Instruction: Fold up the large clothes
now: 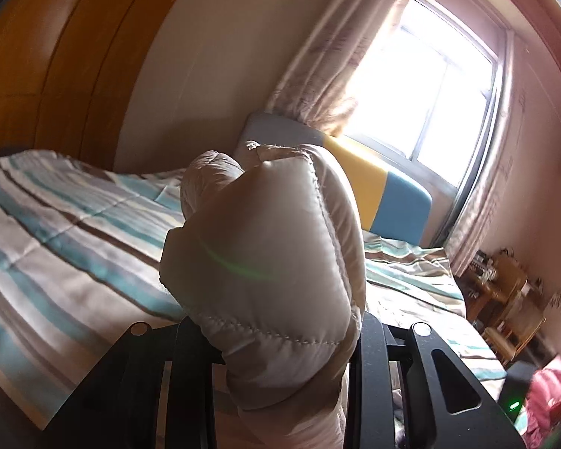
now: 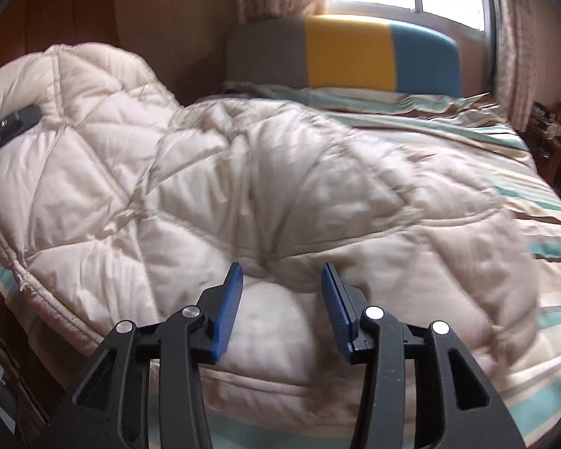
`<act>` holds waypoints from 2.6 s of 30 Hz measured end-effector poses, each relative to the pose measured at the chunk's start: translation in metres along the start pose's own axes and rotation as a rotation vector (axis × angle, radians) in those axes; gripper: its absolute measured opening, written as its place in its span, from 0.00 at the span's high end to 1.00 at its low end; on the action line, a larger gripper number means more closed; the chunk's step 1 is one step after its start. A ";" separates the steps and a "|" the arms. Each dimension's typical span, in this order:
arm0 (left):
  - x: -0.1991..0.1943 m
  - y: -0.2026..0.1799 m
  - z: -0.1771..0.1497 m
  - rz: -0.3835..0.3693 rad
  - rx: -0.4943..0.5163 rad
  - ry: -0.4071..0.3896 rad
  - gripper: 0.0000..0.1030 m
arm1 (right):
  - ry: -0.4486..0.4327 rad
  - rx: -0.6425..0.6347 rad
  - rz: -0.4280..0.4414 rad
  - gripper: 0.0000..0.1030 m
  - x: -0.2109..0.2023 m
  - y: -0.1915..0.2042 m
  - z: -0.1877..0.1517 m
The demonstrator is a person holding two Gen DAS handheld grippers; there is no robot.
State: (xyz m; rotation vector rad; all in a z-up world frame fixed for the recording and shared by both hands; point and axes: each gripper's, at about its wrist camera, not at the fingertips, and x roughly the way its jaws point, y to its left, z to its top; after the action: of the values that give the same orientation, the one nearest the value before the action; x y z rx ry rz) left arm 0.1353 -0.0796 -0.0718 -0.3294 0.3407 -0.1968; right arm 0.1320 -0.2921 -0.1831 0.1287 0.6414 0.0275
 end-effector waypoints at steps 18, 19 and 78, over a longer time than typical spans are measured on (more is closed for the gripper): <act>0.001 -0.059 -0.007 -0.011 0.227 -0.011 0.72 | -0.035 0.168 -0.379 0.56 -0.050 -0.105 -0.014; 0.000 -0.065 -0.009 -0.026 0.242 -0.012 0.72 | -0.034 0.172 -0.387 0.56 -0.052 -0.108 -0.015; 0.050 -0.196 -0.154 -0.598 0.652 0.338 0.26 | -0.075 0.197 -0.142 0.54 -0.100 -0.137 0.018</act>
State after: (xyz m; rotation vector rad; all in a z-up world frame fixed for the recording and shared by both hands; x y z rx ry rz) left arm 0.1002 -0.3172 -0.1558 0.2651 0.4833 -0.9339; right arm 0.0604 -0.4368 -0.1265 0.2727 0.5759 -0.1776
